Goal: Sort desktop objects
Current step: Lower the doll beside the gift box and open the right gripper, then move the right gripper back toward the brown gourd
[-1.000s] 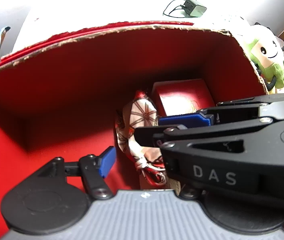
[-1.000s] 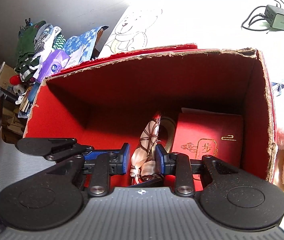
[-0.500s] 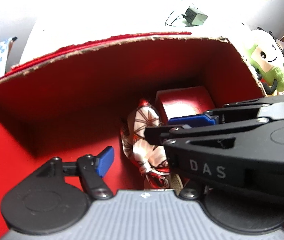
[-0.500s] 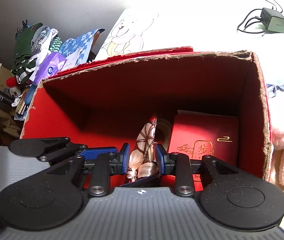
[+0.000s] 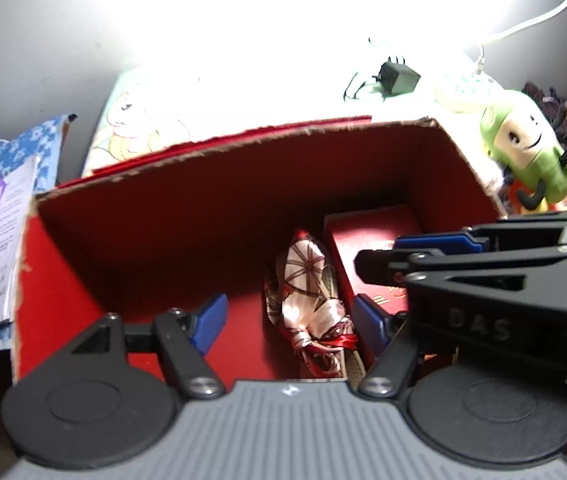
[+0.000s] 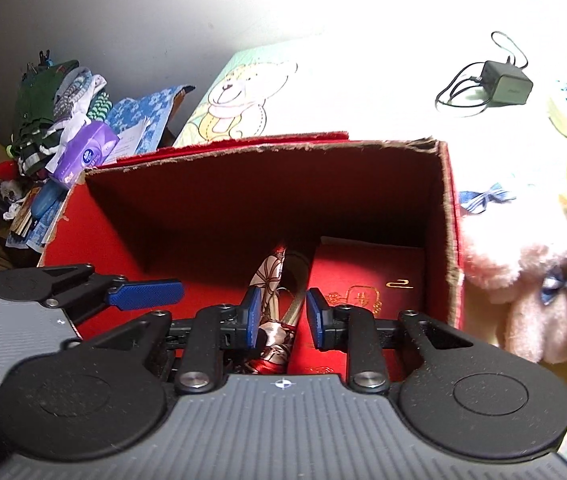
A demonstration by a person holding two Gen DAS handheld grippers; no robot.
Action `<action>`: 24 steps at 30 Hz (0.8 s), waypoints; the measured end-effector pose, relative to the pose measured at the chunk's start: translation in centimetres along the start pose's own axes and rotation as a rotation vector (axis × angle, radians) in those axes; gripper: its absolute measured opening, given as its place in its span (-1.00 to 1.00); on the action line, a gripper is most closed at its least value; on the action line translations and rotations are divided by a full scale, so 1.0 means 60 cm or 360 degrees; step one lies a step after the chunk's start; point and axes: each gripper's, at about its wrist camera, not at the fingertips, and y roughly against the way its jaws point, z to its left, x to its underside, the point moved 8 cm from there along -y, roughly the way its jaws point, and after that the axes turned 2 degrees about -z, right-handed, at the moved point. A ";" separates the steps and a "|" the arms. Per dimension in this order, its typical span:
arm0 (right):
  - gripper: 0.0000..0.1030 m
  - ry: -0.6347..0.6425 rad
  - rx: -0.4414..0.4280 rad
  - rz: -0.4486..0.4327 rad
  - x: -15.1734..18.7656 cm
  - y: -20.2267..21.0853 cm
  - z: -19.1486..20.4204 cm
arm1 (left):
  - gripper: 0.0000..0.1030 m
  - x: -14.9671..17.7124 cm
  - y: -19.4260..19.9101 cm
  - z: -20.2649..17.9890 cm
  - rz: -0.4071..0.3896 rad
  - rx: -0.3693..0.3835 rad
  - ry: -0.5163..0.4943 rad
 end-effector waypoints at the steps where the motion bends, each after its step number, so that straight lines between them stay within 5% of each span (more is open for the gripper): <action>1: -0.46 0.0005 0.0007 -0.0023 0.000 0.006 0.001 | 0.40 0.001 0.010 0.003 -0.0016 0.0009 0.0023; 12: -0.42 -0.0133 -0.0184 -0.0279 0.020 0.108 0.002 | 0.53 0.054 0.122 0.035 -0.0151 -0.0024 0.0258; 20: -0.41 -0.0074 -0.0384 -0.0242 0.072 0.153 0.028 | 0.46 0.119 0.171 0.043 -0.0229 -0.0157 0.0366; 24: -0.41 -0.0040 -0.0447 -0.0161 0.106 0.152 0.035 | 0.44 0.137 0.205 0.035 -0.0299 -0.0124 0.0433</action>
